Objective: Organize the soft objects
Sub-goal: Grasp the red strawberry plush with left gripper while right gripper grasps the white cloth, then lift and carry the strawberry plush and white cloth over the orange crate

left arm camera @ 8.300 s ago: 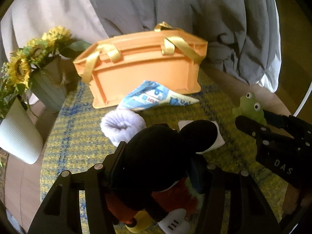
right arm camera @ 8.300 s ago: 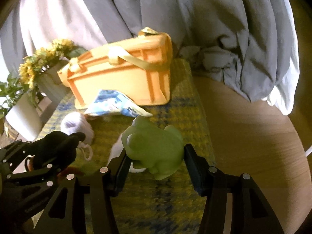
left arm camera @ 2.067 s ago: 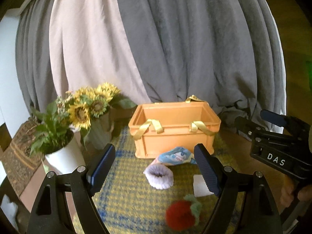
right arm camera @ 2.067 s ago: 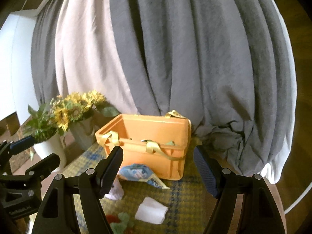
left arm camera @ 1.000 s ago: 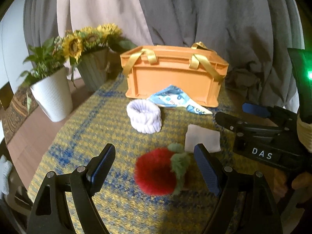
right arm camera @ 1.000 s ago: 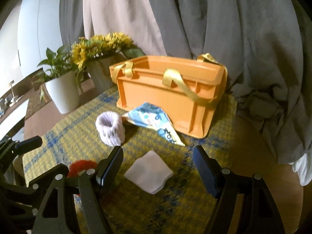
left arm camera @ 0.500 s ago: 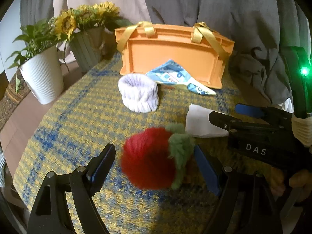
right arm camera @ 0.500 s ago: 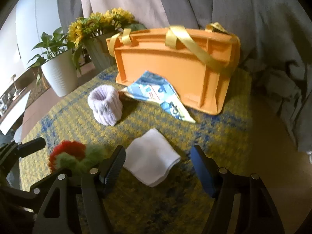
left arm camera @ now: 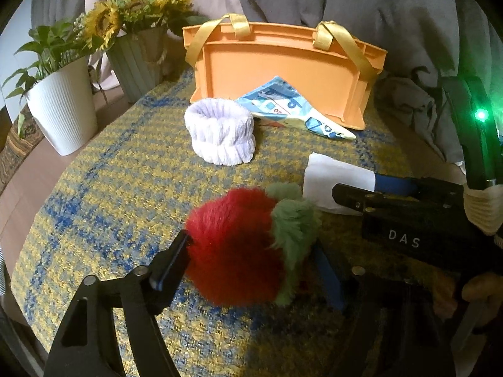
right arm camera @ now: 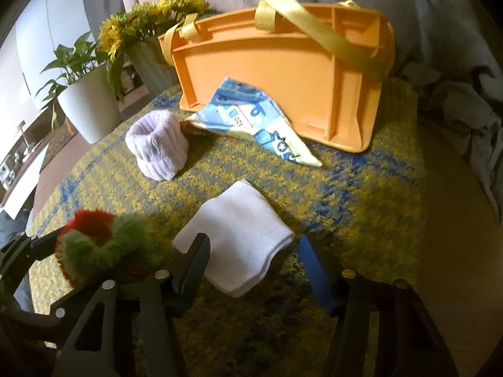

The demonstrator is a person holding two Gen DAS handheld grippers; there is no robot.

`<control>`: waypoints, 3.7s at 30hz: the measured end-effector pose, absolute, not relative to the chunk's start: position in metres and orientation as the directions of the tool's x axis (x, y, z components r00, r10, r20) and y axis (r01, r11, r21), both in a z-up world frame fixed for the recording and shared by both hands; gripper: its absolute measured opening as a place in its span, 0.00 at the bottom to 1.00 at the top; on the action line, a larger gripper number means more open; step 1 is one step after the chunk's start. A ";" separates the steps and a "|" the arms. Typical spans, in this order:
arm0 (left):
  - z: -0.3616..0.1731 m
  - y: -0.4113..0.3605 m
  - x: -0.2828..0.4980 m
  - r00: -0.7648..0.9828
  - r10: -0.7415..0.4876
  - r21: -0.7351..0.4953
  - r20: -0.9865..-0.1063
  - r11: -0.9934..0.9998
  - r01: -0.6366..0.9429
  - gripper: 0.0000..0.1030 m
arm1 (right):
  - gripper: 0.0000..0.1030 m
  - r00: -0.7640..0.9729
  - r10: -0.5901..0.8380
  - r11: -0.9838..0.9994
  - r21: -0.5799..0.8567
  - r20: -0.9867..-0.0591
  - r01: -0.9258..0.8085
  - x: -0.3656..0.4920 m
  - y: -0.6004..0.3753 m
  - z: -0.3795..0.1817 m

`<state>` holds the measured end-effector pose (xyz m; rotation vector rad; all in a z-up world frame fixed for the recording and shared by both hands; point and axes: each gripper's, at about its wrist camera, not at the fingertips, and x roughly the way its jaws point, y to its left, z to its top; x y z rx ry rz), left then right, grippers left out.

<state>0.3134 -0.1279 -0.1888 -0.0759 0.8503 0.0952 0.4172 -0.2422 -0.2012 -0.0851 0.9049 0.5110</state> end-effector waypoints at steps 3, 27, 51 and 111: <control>-0.192 -0.124 0.315 0.645 0.032 -0.056 -0.763 0.992 -0.115 0.61 | 0.51 0.506 0.394 0.875 0.145 -0.767 -0.462 0.418 -0.240 -0.201; -0.159 -0.103 0.301 0.712 0.016 -0.089 -0.702 0.990 -0.111 0.40 | 0.11 0.567 0.397 0.893 0.161 -0.721 -0.420 0.385 -0.236 -0.166; -0.088 -0.066 0.270 0.812 -0.057 -0.100 -0.581 0.995 -0.001 0.40 | 0.11 0.718 0.319 0.945 0.147 -0.618 -0.294 0.322 -0.216 -0.089; 0.021 -0.013 0.404 0.929 -0.250 -0.023 -0.272 0.967 0.253 0.40 | 0.11 0.945 0.078 0.993 0.111 -0.317 -0.044 0.400 -0.166 0.020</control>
